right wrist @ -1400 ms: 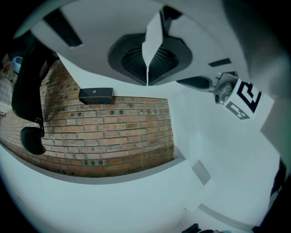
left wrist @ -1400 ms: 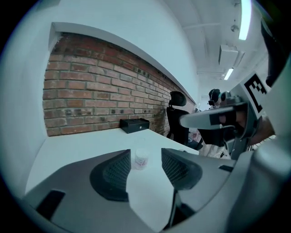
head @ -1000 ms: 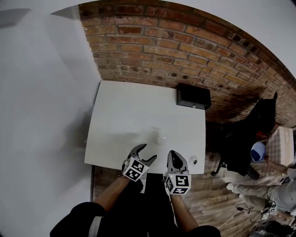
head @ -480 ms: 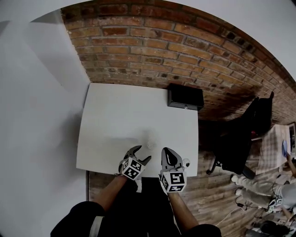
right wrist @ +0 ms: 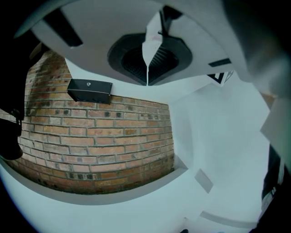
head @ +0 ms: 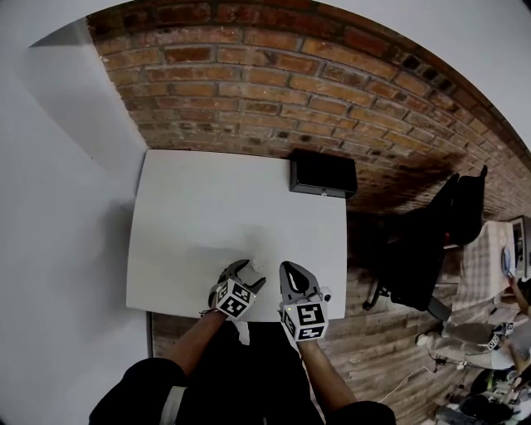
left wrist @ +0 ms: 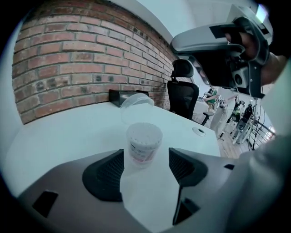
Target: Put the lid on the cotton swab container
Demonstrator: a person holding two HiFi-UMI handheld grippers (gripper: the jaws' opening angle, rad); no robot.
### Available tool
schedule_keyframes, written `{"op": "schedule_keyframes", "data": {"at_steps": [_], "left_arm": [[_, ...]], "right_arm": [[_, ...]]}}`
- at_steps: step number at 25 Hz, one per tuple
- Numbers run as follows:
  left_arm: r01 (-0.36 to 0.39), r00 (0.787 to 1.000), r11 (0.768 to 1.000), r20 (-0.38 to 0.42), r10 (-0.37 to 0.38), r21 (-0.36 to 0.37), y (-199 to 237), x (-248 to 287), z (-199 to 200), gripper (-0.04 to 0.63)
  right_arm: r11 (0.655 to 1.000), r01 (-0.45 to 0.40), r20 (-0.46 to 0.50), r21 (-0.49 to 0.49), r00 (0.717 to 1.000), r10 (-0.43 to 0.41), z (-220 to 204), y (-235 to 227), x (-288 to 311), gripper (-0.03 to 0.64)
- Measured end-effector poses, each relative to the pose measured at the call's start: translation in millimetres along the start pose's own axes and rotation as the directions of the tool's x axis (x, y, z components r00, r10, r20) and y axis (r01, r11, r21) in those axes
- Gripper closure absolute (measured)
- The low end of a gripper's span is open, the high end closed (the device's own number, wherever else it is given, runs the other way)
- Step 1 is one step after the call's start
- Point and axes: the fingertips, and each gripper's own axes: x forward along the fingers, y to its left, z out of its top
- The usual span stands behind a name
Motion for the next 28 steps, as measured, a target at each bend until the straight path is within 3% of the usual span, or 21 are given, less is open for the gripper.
{"op": "schedule_keyframes", "data": {"at_steps": [9, 14, 28], "left_arm": [[0.018, 0.998, 0.998, -0.054, -0.015, 0.056, 3.3, 13.9, -6.3, 0.297], [-0.012, 0.998, 0.997, -0.059, 0.017, 0.082, 8.8, 16.3, -7.3, 0.363], [-0.008, 0.998, 0.997, -0.064, 0.013, 0.073, 9.1, 17.2, -7.3, 0.365]], "right_arm": [[0.998, -0.06, -0.054, -0.014, 0.997, 0.059, -1.6, 0.0, 28.6, 0.594], [0.993, -0.111, -0.133, -0.029, 0.985, 0.106, -10.7, 1.8, 45.9, 0.594], [0.983, -0.183, -0.248, -0.025, 0.954, 0.172, -42.9, 5.3, 62.2, 0.594]]}}
